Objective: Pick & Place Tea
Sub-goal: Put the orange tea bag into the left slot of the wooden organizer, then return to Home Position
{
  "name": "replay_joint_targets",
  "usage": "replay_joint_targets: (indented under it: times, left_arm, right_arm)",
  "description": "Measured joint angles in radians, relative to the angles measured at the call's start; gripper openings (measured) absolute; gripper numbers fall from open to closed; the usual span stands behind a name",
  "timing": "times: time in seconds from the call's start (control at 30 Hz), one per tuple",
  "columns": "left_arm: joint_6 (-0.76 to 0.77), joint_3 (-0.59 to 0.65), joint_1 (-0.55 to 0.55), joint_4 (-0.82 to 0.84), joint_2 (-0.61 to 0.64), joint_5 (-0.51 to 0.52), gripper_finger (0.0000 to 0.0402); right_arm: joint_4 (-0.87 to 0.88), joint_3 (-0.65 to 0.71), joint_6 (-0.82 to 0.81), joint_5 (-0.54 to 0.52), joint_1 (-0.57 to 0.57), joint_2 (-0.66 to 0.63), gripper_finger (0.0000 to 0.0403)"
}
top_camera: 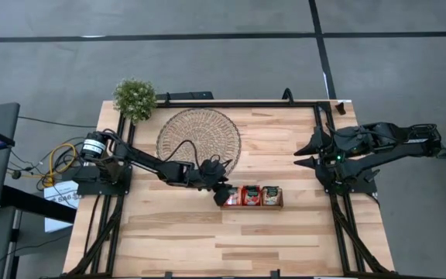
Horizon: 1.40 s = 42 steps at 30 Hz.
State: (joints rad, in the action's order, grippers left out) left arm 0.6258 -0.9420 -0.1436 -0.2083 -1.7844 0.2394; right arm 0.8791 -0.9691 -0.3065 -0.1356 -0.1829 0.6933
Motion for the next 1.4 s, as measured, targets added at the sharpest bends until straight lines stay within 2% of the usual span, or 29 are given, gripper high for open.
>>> replay_joint_targets:
  times: [0.3, 0.5, 0.63, 0.77, 0.9, 1.0, 1.27, 1.4]
  left_arm:
    - [-0.077, -0.155, 0.000, 0.220, 0.000, 0.015, 0.0149]
    - [-0.106, -0.279, -0.003, 0.514, 0.012, 0.096, 0.0149]
    - [-0.098, -0.290, -0.029, 0.612, 0.073, 0.183, 0.0149]
    - [-0.071, -0.284, -0.060, 0.702, 0.167, 0.237, 0.0149]
    - [0.015, -0.203, -0.102, 0.704, 0.286, 0.315, 0.0149]
    - [0.062, -0.108, -0.154, 0.659, 0.394, 0.364, 0.0149]
    - [0.062, 0.238, -0.227, 0.276, 0.674, 0.427, 0.0149]
    - [0.048, 0.366, -0.205, 0.256, 0.811, 0.427, 0.0149]
  right_arm:
    - [0.000, 0.000, 0.000, 0.001, 0.000, 0.000, 0.0139]
    - [0.004, 0.000, -0.010, -0.003, 0.004, 0.000, 0.0141]
    - [0.071, 0.000, -0.062, -0.005, 0.032, -0.003, 0.0137]
    - [0.109, 0.000, -0.064, -0.017, 0.043, -0.060, 0.0138]
    - [0.042, 0.007, 0.010, -0.021, 0.042, -0.162, 0.0141]
    - [-0.050, 0.060, 0.050, -0.015, 0.033, -0.270, 0.0142]
    - [-0.320, 0.369, 0.062, 0.126, -0.012, -0.540, 0.0137]
    - [-0.355, 0.467, -0.023, 0.126, -0.022, -0.627, 0.0139]
